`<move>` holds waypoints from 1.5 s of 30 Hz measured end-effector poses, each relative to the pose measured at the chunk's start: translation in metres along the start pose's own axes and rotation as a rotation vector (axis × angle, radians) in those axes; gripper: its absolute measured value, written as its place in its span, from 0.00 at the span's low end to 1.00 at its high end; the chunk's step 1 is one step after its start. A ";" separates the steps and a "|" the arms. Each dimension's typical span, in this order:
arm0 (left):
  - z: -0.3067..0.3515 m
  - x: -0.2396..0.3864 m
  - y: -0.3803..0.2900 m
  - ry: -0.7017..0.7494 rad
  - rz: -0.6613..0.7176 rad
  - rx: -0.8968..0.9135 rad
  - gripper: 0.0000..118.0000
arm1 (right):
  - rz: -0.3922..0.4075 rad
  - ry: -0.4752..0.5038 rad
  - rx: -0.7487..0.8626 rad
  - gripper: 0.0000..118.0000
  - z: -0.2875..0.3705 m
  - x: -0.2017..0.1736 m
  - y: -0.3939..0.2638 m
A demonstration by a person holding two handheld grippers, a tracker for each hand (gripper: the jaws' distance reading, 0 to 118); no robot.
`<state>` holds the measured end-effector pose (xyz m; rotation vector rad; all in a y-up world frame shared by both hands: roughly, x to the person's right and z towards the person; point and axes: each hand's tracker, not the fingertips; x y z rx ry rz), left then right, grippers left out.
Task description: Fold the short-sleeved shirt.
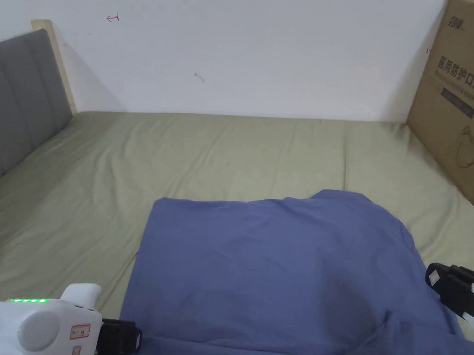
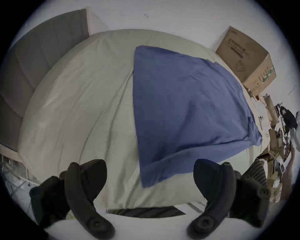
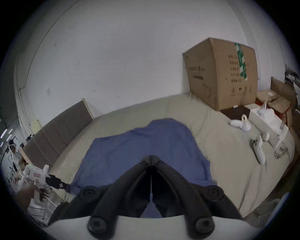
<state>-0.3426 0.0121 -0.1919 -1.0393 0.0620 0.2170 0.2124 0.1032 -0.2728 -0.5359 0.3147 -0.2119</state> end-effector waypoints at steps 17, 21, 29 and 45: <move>0.024 0.016 -0.038 -0.065 -0.091 0.136 0.01 | -0.002 -0.189 -0.482 0.92 -0.021 0.078 -0.028; 0.035 0.021 -0.036 -0.068 -0.098 0.175 0.01 | 0.036 -0.248 -0.602 0.92 -0.042 0.106 -0.053; 0.033 0.032 -0.039 -0.044 -0.119 0.124 0.01 | 0.174 -0.230 -0.686 0.06 -0.053 0.104 -0.076; 0.051 0.024 0.044 -0.029 -0.150 0.203 0.01 | -0.054 -0.066 -0.394 0.03 -0.030 0.090 0.037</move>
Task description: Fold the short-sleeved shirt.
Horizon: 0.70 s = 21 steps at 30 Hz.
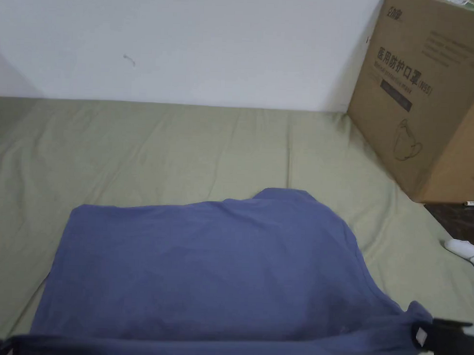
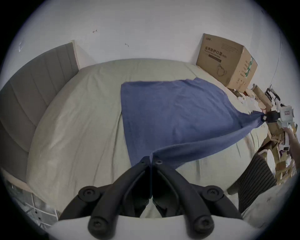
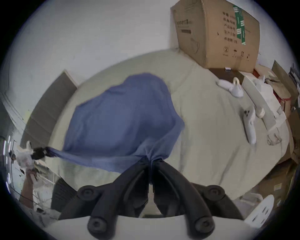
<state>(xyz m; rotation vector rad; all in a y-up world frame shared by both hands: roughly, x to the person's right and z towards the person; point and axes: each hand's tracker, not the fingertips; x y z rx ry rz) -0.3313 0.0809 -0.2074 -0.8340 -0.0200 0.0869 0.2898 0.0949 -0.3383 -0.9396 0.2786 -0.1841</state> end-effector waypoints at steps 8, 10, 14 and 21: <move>-0.131 -0.034 0.098 -0.001 0.040 -0.125 0.01 | -0.049 -0.062 -0.079 0.03 -0.132 -0.009 0.112; -0.160 -0.042 0.100 0.014 0.086 -0.179 0.01 | -0.048 -0.063 -0.116 0.03 -0.166 -0.008 0.119; -0.182 -0.054 0.091 -0.020 0.169 -0.238 0.01 | -0.028 -0.137 -0.171 0.03 -0.200 -0.016 0.114; -0.154 -0.052 0.083 -0.061 0.157 -0.141 0.77 | 0.002 -0.125 -0.096 0.87 -0.181 -0.011 0.101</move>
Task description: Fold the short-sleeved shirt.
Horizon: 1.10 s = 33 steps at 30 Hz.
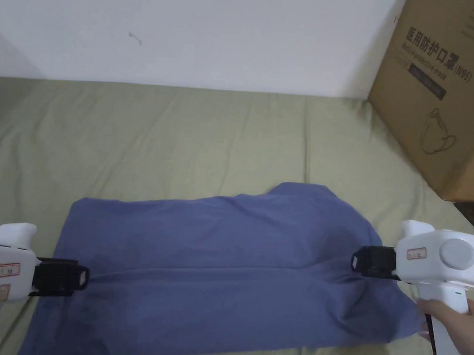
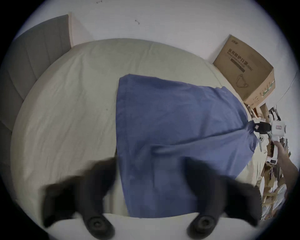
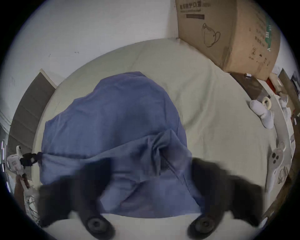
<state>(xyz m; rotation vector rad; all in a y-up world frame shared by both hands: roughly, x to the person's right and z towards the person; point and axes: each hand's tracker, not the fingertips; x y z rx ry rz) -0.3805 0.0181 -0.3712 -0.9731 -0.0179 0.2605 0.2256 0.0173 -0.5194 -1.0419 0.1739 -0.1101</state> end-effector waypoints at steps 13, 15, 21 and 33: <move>0.144 0.074 -0.103 -0.102 0.057 0.486 0.61 | -0.060 0.119 0.471 0.90 0.171 -0.033 -0.115; 0.154 0.085 -0.119 -0.086 0.042 0.481 0.09 | -0.075 0.148 0.510 0.45 0.184 -0.035 -0.133; 0.164 0.091 -0.132 -0.027 -0.009 0.428 0.00 | -0.050 0.152 0.494 0.00 0.191 -0.037 -0.148; 0.029 0.001 -0.081 0.211 0.183 -0.002 0.76 | 0.015 0.181 0.383 0.00 0.175 -0.054 -0.135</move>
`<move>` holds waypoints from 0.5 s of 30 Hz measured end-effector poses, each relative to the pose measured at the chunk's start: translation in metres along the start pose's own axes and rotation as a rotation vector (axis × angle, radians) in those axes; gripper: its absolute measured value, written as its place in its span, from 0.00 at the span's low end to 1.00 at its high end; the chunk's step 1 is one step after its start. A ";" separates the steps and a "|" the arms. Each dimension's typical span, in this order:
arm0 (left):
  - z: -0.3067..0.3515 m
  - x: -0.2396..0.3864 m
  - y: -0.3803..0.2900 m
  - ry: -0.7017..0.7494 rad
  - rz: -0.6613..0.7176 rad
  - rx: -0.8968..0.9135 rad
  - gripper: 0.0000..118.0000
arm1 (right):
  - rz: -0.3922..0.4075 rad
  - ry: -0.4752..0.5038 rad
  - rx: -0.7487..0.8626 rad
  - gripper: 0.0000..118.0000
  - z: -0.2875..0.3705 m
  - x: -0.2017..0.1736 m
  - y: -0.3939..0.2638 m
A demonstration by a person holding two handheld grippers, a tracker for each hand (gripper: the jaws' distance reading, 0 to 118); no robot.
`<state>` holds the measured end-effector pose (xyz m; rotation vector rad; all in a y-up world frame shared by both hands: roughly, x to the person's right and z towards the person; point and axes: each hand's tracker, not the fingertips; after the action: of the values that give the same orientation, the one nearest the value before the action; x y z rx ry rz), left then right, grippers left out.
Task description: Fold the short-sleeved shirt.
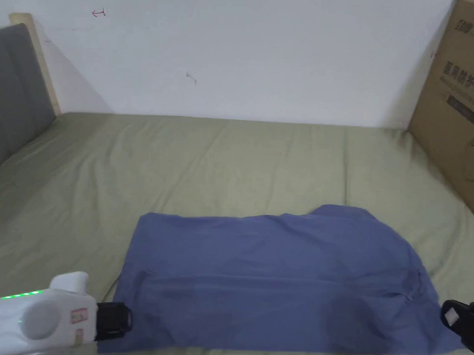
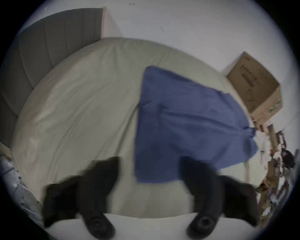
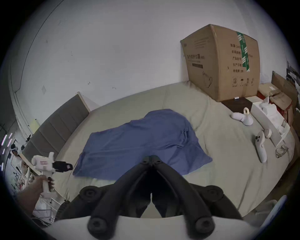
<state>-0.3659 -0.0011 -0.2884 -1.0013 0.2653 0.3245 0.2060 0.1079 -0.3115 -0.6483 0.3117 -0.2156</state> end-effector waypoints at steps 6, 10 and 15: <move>-0.052 0.001 -0.017 0.005 -0.031 -0.068 1.00 | -0.004 -0.025 -0.060 0.00 -0.019 0.002 -0.005; -0.027 0.030 -0.030 -0.041 -0.201 -0.013 0.80 | -0.018 -0.044 -0.078 0.00 -0.031 0.011 -0.003; 0.003 0.018 -0.025 -0.149 -0.180 0.053 0.02 | -0.045 -0.087 -0.091 0.00 -0.045 0.034 0.008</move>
<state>-0.3397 -0.0081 -0.2739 -0.9363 0.0479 0.2252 0.2232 0.0792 -0.3579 -0.7527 0.2244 -0.2161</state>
